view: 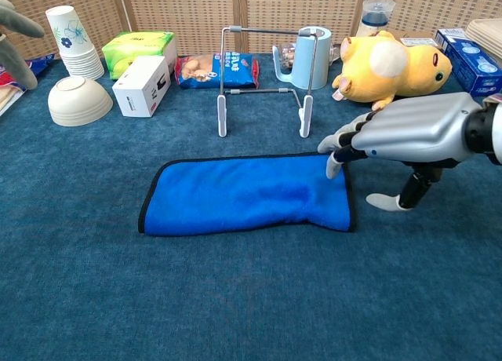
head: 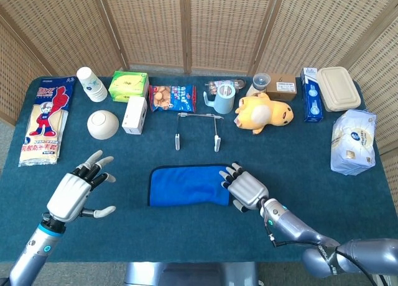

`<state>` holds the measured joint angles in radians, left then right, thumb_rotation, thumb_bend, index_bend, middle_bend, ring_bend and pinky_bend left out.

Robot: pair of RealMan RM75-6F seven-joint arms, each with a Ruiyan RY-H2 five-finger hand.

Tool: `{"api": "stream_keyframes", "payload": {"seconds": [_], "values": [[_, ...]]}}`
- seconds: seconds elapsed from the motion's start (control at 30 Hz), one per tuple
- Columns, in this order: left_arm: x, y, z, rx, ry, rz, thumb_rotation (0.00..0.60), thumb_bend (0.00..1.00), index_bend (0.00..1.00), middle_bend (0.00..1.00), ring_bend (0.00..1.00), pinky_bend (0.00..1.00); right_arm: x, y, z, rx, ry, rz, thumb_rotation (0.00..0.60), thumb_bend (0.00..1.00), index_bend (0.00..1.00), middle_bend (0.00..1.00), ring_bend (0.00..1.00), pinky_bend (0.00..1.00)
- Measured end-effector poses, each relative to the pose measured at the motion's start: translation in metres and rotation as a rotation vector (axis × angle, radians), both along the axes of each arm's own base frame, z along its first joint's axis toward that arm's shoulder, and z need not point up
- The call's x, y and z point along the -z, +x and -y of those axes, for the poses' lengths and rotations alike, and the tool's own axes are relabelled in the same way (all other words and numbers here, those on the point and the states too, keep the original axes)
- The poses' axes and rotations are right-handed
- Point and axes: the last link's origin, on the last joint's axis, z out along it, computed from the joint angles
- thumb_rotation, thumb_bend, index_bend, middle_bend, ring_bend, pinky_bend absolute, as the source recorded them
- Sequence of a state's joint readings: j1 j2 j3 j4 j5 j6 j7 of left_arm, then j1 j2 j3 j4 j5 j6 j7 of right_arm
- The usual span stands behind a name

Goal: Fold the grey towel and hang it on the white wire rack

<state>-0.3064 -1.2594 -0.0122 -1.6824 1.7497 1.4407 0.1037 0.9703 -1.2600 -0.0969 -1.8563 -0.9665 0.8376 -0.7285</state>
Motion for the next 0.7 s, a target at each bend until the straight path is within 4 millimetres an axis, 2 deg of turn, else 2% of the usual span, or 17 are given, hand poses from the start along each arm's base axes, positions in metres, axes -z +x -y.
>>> {"api": "stream_keyframes", "payload": {"seconds": [0.03,0.17,0.2,0.33,0.6,0.7], "values": [[-0.001,0.0,0.0,0.001,0.002,-0.009,0.116,0.2,0.41,0.18,0.07,0.31,0.0,0.0,-0.001,-0.001,0.0,-0.003,0.359,0.49,0.2,0.03,0.0,0.0],[-0.002,-0.001,0.001,0.004,0.008,-0.037,0.404,0.2,0.41,0.18,0.09,0.31,-0.002,0.0,-0.001,0.0,-0.013,-0.001,0.36,0.48,0.19,0.03,0.0,0.0],[-0.002,-0.001,0.001,0.002,0.005,-0.045,0.441,0.2,0.41,0.19,0.1,0.31,-0.003,0.0,-0.001,0.001,-0.019,0.001,0.359,0.48,0.19,0.03,0.0,0.0],[-0.002,-0.004,0.002,-0.004,-0.011,-0.086,0.479,0.2,0.39,0.21,0.13,0.3,-0.009,-0.002,0.0,0.014,-0.045,0.011,0.362,0.49,0.18,0.03,0.0,0.0],[-0.001,-0.009,0.001,0.018,-0.001,-0.18,0.502,0.2,0.28,0.17,0.09,0.21,-0.037,-0.011,0.004,0.073,-0.154,0.072,0.363,0.49,0.1,0.02,0.0,0.0],[-0.003,-0.013,0.001,0.005,0.026,-0.187,0.549,0.2,0.25,0.16,0.08,0.17,-0.048,-0.017,0.004,0.108,-0.204,0.113,0.367,0.49,0.06,0.01,0.0,0.0]]}}
